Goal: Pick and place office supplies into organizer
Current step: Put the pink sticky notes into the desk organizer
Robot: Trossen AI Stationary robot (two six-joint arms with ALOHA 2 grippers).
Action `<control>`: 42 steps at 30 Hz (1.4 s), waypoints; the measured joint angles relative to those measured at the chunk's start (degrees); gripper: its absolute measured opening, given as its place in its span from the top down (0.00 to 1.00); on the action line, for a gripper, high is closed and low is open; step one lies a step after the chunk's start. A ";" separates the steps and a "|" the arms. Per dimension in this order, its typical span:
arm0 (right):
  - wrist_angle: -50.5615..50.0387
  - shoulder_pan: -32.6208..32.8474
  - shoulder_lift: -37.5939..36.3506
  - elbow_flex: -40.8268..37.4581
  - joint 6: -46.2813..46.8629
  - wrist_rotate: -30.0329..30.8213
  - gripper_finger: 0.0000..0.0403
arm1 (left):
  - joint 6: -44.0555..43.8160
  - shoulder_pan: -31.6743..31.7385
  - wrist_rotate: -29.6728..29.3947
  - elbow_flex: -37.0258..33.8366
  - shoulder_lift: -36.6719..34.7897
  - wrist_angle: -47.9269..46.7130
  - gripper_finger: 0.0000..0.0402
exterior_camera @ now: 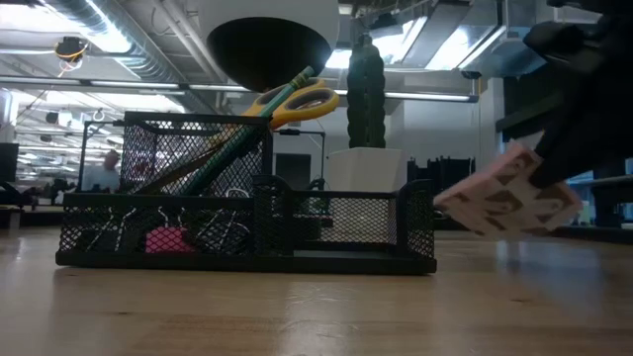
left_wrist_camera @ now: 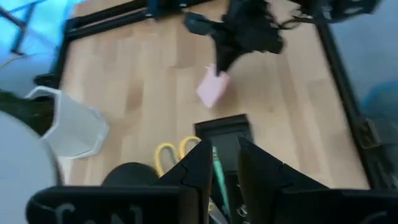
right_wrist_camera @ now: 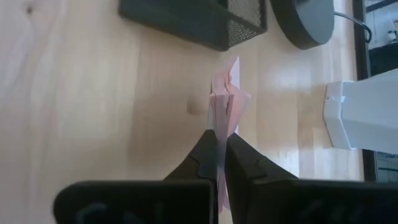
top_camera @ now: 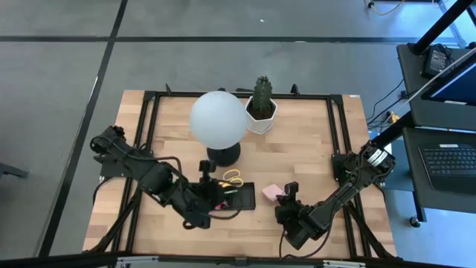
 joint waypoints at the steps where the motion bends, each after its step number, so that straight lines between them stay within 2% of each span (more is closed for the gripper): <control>1: -0.25 -0.18 0.00 0.33 0.05 0.00 0.98 | 0.77 -0.30 1.10 0.00 0.00 0.02 0.83; 9: -7.23 -0.59 0.00 5.21 4.32 0.50 0.98 | 5.60 -1.69 11.72 -0.15 -3.47 4.76 0.84; 14: -7.32 -0.59 0.00 7.78 4.19 2.41 0.98 | 10.51 -1.36 21.06 -7.90 -10.49 14.98 0.84; 17: -7.18 -0.57 0.00 8.40 4.22 3.03 0.98 | 11.85 -0.14 26.01 -16.65 -17.90 23.59 0.83; 20: -6.62 -0.57 0.00 8.60 4.23 3.04 0.98 | 11.51 1.06 28.24 -26.87 -26.01 31.74 0.83; 28: -0.39 -0.57 0.00 8.74 4.21 2.89 0.98 | 10.94 1.87 30.09 -56.66 -48.14 55.18 0.84; 32: -0.21 -0.59 0.04 12.53 5.26 1.27 0.98 | 8.59 1.87 30.16 -69.82 -57.85 62.85 0.83; 36: -0.16 -1.21 0.04 18.82 4.41 0.77 0.98 | 7.78 1.87 30.51 -79.76 -65.99 68.70 0.83; 42: 0.19 -5.31 0.04 24.61 3.64 -6.66 0.98 | 8.40 1.85 36.43 -91.49 -74.83 78.79 0.84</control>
